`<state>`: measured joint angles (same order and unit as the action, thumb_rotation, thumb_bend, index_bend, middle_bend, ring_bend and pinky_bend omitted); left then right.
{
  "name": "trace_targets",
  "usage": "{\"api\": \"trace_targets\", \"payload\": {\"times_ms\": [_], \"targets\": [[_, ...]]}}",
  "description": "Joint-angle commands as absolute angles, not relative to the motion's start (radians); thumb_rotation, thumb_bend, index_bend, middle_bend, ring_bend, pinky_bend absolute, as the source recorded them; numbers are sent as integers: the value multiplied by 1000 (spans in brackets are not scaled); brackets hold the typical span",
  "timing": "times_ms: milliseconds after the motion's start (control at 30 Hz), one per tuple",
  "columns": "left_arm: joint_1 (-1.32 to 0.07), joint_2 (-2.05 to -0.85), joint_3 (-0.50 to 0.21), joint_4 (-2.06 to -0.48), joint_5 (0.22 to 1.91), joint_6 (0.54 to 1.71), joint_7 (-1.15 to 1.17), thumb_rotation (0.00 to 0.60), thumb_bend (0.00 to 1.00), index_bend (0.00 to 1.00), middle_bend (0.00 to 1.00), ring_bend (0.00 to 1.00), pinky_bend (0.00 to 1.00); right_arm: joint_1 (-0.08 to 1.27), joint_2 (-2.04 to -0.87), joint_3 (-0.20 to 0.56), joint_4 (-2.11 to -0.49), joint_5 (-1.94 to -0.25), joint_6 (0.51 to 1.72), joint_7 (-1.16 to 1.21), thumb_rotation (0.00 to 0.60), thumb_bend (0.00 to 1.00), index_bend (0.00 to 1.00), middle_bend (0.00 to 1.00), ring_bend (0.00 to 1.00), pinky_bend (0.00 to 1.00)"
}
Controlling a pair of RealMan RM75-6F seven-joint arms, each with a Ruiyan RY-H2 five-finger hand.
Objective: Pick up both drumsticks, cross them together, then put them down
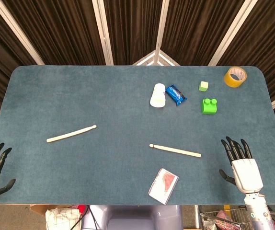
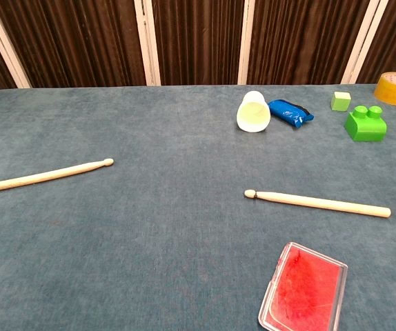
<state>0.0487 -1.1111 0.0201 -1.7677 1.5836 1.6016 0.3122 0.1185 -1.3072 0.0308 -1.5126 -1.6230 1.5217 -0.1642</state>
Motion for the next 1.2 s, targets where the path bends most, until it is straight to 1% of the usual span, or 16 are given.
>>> {"api": "trace_targets", "payload": {"times_ms": [33,500,600,733,867,1000,1033,1067,1133,1200], "targets": [[49,-1112,21,-1768,1584,1601,315,600,295,123,0,0,0,117,-1306,31,-1516,-1619,1520,-160,600,220,1,61,138,10],[54,-1114,17,-1769,1585,1613,316,600,295,122,0,0,0,121,-1309,31,-1518,-1618,1512,-161,600,220,3,62,140,11],[54,-1114,16,-1767,1586,1614,315,600,295,122,0,0,0,119,-1310,29,-1519,-1620,1515,-156,600,220,16,65,150,11],[53,-1115,15,-1767,1582,1609,315,600,295,122,0,0,0,118,-1318,30,-1523,-1625,1524,-139,600,221,73,102,165,10],[54,-1113,15,-1769,1583,1612,310,600,294,122,0,0,0,117,-1327,24,-1541,-1616,1511,-108,600,220,122,162,174,10],[57,-1107,14,-1774,1585,1618,293,600,295,122,0,0,0,115,-1326,15,-1594,-1595,1487,-52,600,221,195,239,198,10],[59,-1104,12,-1774,1581,1622,285,600,295,122,0,0,0,116,-1329,15,-1629,-1582,1476,-26,600,221,221,264,210,10],[60,-1101,7,-1773,1569,1623,276,600,295,122,0,0,0,126,-1340,32,-1663,-1558,1459,-16,600,220,252,289,221,11],[57,-1098,3,-1771,1559,1616,269,600,295,122,0,0,0,145,-1347,59,-1697,-1495,1415,-87,600,220,295,317,234,10],[55,-1097,2,-1771,1556,1611,266,600,295,122,0,0,0,175,-1349,90,-1737,-1416,1355,-179,600,220,306,324,236,10]]}}
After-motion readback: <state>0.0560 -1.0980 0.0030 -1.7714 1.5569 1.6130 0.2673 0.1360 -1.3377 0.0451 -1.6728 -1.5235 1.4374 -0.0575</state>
